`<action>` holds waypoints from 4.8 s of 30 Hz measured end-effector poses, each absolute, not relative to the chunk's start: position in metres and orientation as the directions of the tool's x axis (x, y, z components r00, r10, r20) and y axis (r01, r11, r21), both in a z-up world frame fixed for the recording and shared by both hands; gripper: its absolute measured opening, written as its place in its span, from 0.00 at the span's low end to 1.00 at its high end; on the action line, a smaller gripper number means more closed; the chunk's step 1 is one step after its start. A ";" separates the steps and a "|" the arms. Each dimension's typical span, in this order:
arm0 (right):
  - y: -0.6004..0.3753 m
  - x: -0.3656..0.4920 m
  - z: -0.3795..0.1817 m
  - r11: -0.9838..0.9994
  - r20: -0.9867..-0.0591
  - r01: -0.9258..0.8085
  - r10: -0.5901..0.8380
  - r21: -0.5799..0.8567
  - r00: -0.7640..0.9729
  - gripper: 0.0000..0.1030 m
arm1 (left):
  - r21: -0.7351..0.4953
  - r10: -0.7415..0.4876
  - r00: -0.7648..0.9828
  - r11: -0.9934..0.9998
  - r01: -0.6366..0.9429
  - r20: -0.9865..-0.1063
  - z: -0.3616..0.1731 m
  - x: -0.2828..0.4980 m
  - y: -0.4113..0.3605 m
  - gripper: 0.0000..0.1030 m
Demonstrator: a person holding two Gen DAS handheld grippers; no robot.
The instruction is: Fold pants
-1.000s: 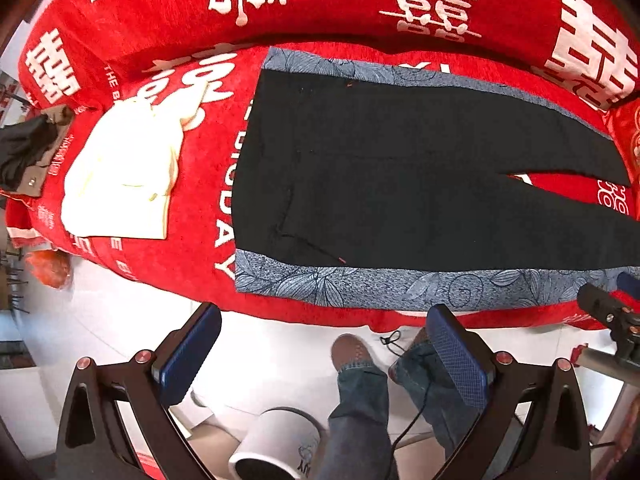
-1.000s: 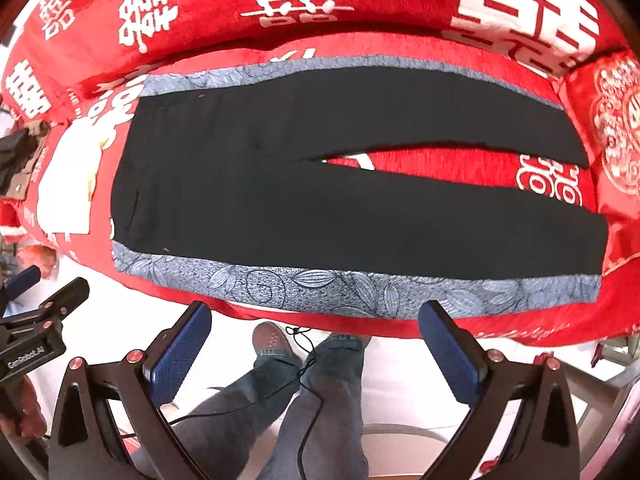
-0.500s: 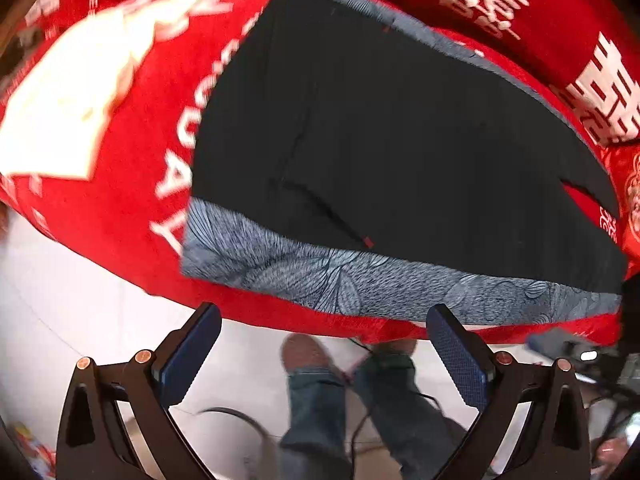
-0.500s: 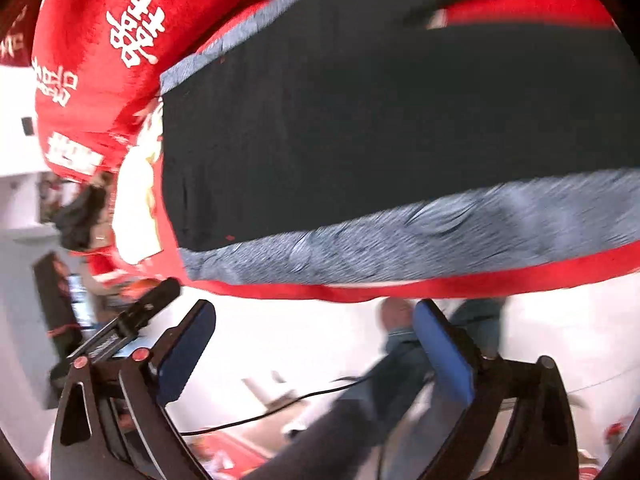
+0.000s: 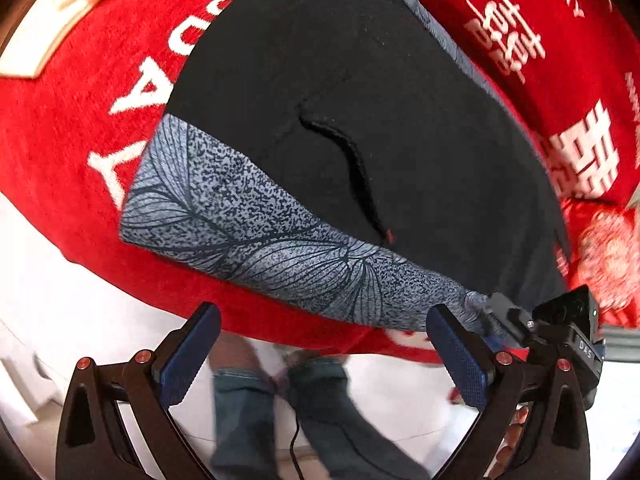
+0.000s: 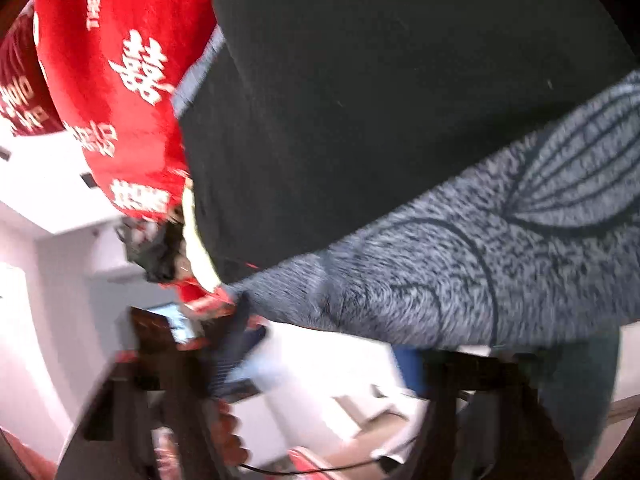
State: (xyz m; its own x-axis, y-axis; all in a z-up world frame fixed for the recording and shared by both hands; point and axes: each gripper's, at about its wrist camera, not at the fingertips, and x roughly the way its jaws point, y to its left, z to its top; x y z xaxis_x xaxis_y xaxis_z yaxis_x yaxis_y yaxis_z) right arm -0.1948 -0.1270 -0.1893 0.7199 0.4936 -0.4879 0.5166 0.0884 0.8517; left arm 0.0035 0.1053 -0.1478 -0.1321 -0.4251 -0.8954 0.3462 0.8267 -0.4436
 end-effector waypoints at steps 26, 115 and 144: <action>-0.173 -0.288 -0.194 -0.187 -0.484 0.538 0.267 0.822 0.833 0.06 | -0.504 -0.498 -0.131 0.761 0.409 -0.857 -0.125 0.029 0.074 0.19; -0.331 -0.371 -0.055 0.345 -0.899 0.846 -0.013 0.407 0.438 0.93 | -0.170 -0.263 -0.056 0.433 0.885 -0.963 -0.058 -0.074 -0.198 0.79; -0.349 -0.496 -0.118 0.194 -0.820 0.797 0.161 0.572 0.549 0.71 | -0.229 -0.125 -0.199 0.313 0.922 -0.972 -0.116 -0.193 -0.312 0.79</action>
State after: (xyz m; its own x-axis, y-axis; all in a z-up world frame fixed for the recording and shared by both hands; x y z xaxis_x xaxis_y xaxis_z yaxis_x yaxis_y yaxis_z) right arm -0.4960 -0.3486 -0.1178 0.5492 0.1610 -0.8201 0.7972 0.1937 0.5719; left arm -0.1932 -0.3117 -0.1164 -0.1993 -0.1254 -0.9719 0.9218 0.3127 -0.2293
